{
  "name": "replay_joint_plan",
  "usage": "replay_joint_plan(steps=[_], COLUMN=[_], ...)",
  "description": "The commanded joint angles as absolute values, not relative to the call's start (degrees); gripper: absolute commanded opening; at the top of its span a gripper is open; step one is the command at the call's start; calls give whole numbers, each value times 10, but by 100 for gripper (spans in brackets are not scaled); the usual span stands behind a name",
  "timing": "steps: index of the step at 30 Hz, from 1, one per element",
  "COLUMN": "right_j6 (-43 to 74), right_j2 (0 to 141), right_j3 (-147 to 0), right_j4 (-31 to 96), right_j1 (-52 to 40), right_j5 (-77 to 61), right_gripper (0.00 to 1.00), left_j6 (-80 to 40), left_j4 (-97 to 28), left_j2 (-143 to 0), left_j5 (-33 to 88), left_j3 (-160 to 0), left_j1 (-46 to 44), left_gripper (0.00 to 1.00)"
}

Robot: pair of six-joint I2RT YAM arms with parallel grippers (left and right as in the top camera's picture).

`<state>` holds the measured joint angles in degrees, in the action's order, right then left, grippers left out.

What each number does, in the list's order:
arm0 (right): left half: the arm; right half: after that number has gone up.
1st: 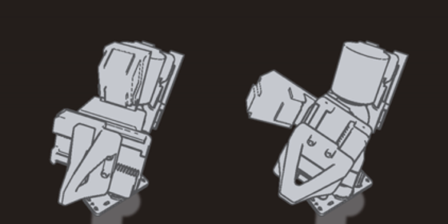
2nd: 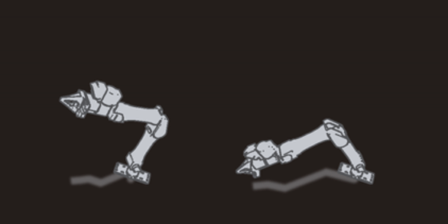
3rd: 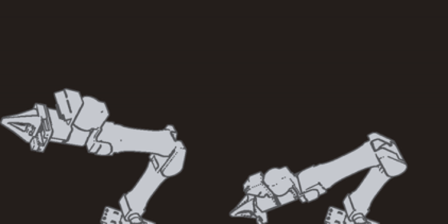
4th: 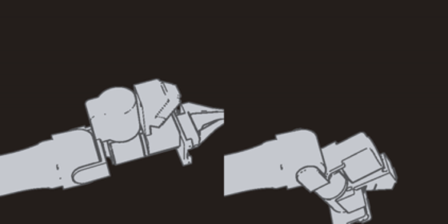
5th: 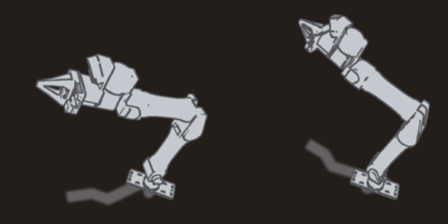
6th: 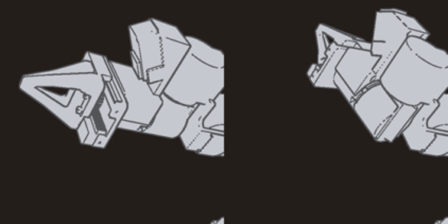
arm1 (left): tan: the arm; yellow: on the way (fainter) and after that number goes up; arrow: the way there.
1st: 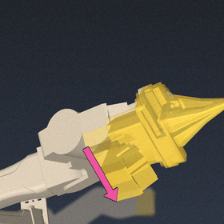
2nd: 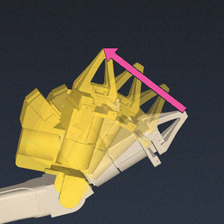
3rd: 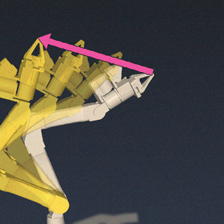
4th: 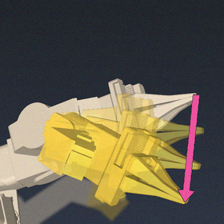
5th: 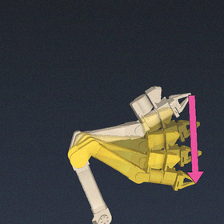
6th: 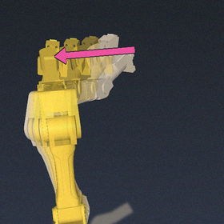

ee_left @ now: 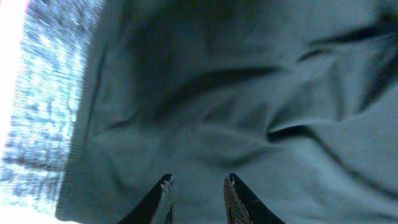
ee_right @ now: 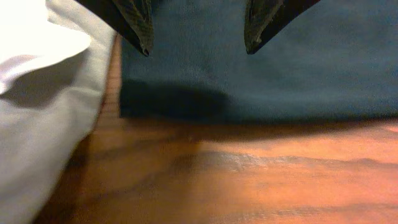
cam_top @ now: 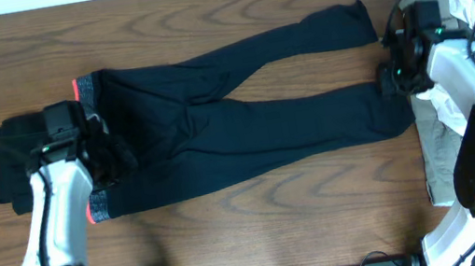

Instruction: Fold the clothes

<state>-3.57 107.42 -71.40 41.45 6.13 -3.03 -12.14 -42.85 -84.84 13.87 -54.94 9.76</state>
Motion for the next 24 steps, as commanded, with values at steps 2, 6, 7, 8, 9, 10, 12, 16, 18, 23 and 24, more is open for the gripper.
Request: replay_joint_plan(steps=[2, 6, 7, 8, 9, 10, 12, 16, 18, 23, 24], right_j6=[-37, 2, 18, 27, 34, 37, 46, 90, 92, 139, 155], right_j2=[1080, 1080, 1080, 1080, 1080, 1080, 1080, 1080, 1080, 1079, 1079], right_j3=[-651, -608, -596, -587, -576, -567, -549, -519, -505, -498, -498], right_j4=[385, 379, 381, 384, 388, 392, 410, 472, 478, 482, 483], right_j1=[59, 60, 59, 59, 59, 59, 59, 60, 60, 66, 71], right_j5=[-33, -32, -32, -33, -33, -33, -33, -32, -32, 31, 45], right_gripper=[47, 47, 47, 47, 47, 47, 46, 46, 47, 48, 49], left_j6=[-114, -114, -114, -114, -114, -114, -114, -114, -114, -114, -114], left_j4=[-436, -444, -449, -454, -460, -469, -483, -506, -510, -529, -537], left_j2=[-895, -931, -939, -945, -951, -956, -962, -964, -964, -964, -964], left_j5=[143, 143, 143, 143, 143, 143, 143, 143, 143, 106, 72], left_j3=[-546, -546, -546, -546, -546, -546, -546, -546, -546, -546, -546], left_j1=[87, 86, 86, 86, 86, 86, 86, 86, 86, 86, 86], left_gripper=[28, 29, 29, 29, 29, 29, 29, 30, 30, 30, 30])
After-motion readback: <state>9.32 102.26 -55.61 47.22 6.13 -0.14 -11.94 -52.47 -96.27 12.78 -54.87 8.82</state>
